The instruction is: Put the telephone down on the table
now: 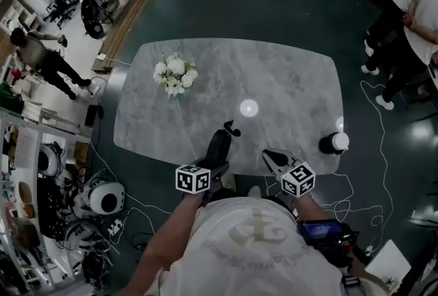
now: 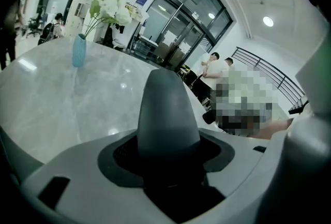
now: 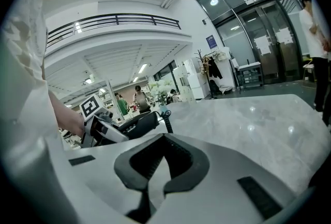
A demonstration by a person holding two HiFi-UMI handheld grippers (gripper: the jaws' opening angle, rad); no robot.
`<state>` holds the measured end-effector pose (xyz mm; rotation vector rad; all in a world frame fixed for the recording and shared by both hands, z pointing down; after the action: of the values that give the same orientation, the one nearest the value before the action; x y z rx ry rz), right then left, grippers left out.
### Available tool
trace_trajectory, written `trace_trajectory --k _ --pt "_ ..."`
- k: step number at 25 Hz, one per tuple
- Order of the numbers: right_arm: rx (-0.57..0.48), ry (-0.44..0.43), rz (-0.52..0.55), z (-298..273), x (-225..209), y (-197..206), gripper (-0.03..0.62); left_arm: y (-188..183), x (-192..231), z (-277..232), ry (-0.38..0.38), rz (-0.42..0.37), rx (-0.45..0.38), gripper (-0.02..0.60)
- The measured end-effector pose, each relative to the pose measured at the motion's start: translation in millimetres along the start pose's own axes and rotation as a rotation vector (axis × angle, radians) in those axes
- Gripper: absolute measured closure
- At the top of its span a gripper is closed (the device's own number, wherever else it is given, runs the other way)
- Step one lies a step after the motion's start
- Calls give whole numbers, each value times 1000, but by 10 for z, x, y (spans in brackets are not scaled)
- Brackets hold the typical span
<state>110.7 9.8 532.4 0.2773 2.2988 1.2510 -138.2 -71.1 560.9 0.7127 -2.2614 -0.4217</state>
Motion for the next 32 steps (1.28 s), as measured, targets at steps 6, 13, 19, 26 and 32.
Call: trace_trajectory --k 6,13,19,26,32 --pt "-2 41 -18 -172 -85 -135 579 -237 219 -81 17 -27 33 302" --pt "-8 106 -35 -296 -125 -297 579 -455 433 -172 47 -66 76 302" --pt "-4 158 -57 -391 -174 -383 579 -643 585 -250 66 -89 101 302" --pt "9 175 -74 -554 -168 -432 579 -781 735 -330 68 -129 119 302" --pt "24 178 -96 -548 -280 -422 579 -909 763 -484 65 -121 124 302"
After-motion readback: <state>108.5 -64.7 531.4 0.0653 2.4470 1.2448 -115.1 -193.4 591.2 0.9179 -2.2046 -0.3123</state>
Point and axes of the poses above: the fingertips, and each gripper's own axes: z backward along the fingers, x to its left, y out of its underside, the point moved 8 cm from there along z, backward along the fingers, and after that the axes turned 6 degrees about x, right-handed, at the moved point
